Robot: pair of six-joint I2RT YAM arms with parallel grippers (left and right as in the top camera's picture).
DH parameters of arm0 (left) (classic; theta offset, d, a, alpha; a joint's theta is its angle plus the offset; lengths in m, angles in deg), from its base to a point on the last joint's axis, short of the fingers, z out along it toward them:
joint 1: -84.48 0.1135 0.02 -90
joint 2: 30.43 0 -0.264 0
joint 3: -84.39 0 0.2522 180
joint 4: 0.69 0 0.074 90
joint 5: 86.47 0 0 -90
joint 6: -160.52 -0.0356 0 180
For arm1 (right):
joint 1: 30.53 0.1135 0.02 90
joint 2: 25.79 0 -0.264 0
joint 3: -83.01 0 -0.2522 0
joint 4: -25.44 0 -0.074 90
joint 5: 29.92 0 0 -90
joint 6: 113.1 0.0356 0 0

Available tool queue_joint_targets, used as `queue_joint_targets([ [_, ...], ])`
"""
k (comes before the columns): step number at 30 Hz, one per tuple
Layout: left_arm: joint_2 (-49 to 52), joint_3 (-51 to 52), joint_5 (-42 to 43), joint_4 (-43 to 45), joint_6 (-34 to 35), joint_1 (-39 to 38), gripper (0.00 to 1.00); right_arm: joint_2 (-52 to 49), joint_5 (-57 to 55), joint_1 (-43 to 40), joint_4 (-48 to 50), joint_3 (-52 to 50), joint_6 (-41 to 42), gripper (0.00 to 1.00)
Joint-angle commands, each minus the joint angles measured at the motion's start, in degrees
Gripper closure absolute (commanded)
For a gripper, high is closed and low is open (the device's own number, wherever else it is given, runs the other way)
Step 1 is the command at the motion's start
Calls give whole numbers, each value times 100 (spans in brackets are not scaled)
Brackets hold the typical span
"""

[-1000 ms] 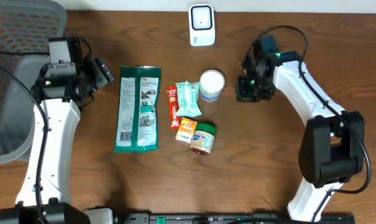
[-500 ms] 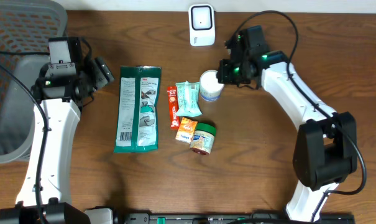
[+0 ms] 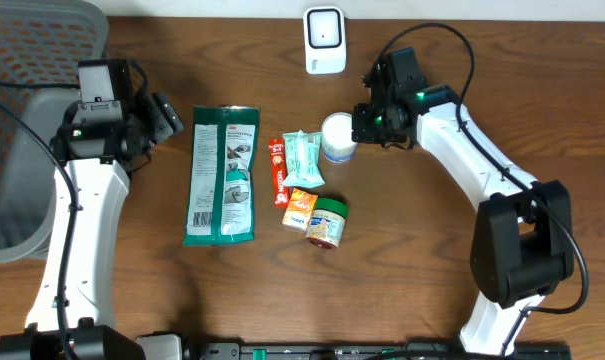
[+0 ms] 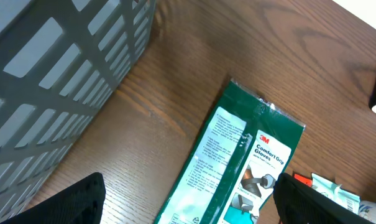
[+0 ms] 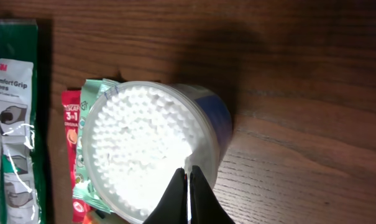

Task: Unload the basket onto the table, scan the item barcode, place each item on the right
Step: 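Carry the cup with the right gripper toward the scanner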

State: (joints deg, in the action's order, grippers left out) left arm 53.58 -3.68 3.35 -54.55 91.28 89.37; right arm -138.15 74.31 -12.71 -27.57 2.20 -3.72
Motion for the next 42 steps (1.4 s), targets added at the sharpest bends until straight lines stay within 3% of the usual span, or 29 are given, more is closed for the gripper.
queue_joint_targets([
  [1,22,-46,-50,-13,-55,20,14,-48,-437,-52,-254,-210,76,99],
  [16,22,-46,-50,-11,-55,20,14,-46,-1145,-315,-1587,-210,68,99],
  [22,22,-46,-50,-11,-55,20,14,92,-496,-354,-1458,-87,-101,99],
  [27,22,-46,-50,-11,-57,20,14,372,136,-330,-909,127,-142,98],
  [33,22,-46,-50,-13,-55,20,14,332,212,-109,667,105,225,95],
  [36,22,-46,-50,-11,-55,20,14,214,116,24,1241,103,313,98],
  [42,22,-46,-50,-11,-55,20,14,-66,-87,232,1604,103,433,99],
])
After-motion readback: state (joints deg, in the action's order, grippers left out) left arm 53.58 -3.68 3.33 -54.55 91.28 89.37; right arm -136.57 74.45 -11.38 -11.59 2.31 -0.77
